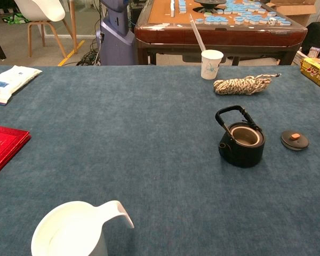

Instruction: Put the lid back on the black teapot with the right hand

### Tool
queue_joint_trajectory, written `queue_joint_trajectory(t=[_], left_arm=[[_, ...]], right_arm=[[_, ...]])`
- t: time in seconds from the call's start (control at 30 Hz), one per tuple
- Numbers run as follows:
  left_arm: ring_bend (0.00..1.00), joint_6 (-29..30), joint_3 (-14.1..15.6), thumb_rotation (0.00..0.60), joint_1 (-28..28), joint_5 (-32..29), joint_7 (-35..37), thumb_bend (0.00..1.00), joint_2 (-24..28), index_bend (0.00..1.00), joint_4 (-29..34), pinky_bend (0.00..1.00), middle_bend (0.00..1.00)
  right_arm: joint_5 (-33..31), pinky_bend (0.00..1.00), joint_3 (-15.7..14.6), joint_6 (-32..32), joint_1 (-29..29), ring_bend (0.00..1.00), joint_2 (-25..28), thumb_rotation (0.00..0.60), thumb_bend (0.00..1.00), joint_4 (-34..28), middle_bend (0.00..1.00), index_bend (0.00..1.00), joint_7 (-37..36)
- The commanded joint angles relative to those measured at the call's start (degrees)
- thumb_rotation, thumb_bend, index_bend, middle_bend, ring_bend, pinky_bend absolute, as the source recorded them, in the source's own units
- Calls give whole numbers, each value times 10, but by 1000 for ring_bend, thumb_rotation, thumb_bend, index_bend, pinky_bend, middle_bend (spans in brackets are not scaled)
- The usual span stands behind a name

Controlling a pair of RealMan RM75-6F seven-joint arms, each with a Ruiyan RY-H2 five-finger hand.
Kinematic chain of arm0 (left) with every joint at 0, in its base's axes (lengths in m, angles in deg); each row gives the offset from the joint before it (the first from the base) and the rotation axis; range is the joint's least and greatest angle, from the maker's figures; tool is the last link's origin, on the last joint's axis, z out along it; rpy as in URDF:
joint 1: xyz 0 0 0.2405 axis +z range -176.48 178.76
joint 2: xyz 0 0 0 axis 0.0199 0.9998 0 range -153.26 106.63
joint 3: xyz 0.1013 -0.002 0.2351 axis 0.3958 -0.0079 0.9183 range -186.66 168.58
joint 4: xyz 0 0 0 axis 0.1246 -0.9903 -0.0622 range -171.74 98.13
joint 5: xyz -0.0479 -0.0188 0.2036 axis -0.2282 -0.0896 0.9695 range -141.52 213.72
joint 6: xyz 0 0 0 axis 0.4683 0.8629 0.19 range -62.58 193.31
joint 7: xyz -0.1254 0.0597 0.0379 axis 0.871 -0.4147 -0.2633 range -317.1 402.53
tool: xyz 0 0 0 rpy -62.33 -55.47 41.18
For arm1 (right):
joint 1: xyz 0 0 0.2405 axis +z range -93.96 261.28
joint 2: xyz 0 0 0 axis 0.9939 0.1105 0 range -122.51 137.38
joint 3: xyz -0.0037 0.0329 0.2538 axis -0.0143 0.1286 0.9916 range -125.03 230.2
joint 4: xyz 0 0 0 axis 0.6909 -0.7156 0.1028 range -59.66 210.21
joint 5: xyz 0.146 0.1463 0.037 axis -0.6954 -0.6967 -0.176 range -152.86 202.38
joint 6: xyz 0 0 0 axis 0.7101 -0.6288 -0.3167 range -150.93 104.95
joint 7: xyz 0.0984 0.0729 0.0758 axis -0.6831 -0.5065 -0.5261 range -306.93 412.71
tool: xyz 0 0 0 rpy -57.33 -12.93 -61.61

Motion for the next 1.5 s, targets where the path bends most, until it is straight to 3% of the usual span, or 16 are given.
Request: queue_joint_trajectory(t=[0.03,0.53,1.5], left_arm=[[0,2,1,600,0,2,3,354,0,20,-2,0,0],[0,-4,1,600,-3,3,35,354,-2,20,-26,0,0],[0,-19,1,600,-6,-7,75,354,-9,20,-65,0,0]], right_arm=[[-26,0,-1,-21,22,0,-14,600,299,20,0,222,18],[-80,0,-22,-38,75,0,-82,600,299,71,0,222,71],[-114,0,-50,-67,115,0,-167,600,299,170,0,223,68]])
